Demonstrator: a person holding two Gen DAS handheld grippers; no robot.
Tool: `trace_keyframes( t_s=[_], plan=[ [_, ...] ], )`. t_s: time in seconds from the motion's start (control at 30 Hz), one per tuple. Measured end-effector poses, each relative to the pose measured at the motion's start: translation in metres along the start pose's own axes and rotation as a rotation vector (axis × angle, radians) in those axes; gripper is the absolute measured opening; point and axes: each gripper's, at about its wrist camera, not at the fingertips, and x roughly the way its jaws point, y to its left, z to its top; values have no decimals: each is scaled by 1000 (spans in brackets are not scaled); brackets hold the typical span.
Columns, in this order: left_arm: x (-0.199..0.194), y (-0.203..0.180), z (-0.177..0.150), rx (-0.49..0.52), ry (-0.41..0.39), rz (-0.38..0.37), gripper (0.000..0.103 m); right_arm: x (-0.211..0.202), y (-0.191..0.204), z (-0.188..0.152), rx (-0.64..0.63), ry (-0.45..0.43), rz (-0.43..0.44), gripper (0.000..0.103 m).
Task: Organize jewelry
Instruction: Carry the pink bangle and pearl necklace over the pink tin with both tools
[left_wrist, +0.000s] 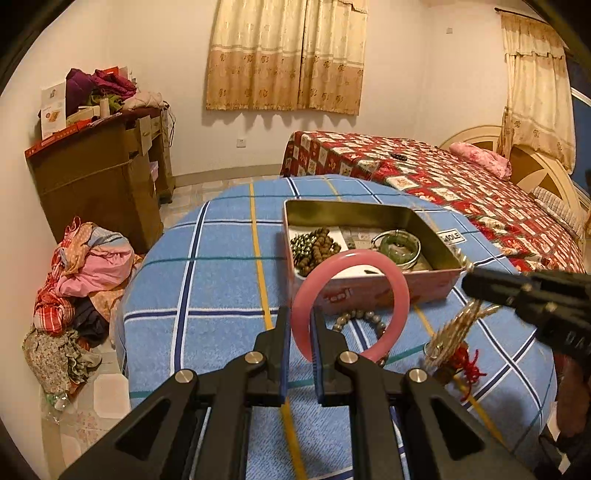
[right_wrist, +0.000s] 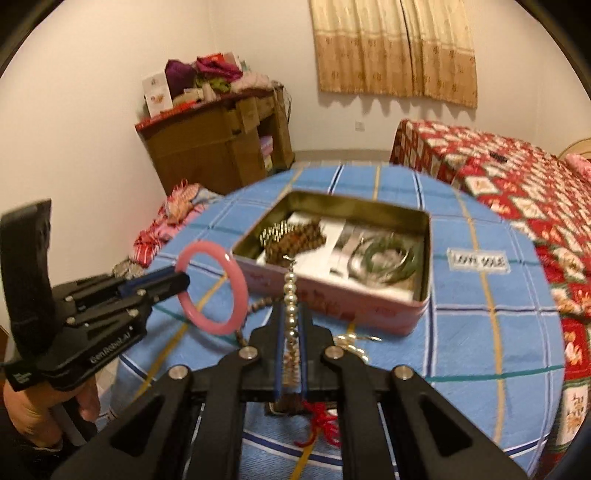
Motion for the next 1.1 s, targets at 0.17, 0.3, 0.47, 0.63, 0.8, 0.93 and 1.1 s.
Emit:
trace_keyframes(
  t_s=[0.17, 0.3, 0.47, 0.63, 0.8, 0.93, 1.1],
  plan=[
    [-2, -4, 4, 4, -5, -11, 9, -12, -3, 17, -2, -46, 3, 8],
    [-2, -4, 8, 10, -9, -11, 9, -12, -7, 25, -12, -56, 0, 8],
    [0, -4, 15, 16, -15, -15, 9, -8, -16, 35, -5, -64, 1, 8],
    [2, -4, 26, 25, -25, -19, 9, -7, -23, 42, 2, -70, 4, 8],
    [8, -5, 43, 36, -39, -8, 9, -3, -29, 53, 6, -79, 3, 8],
    [16, -6, 57, 37, -43, -11, 9, 2, -33, 63, 3, -84, -9, 8],
    [28, -9, 76, 43, -50, -20, 9, 11, -41, 75, 8, -85, -18, 8]
  ],
)
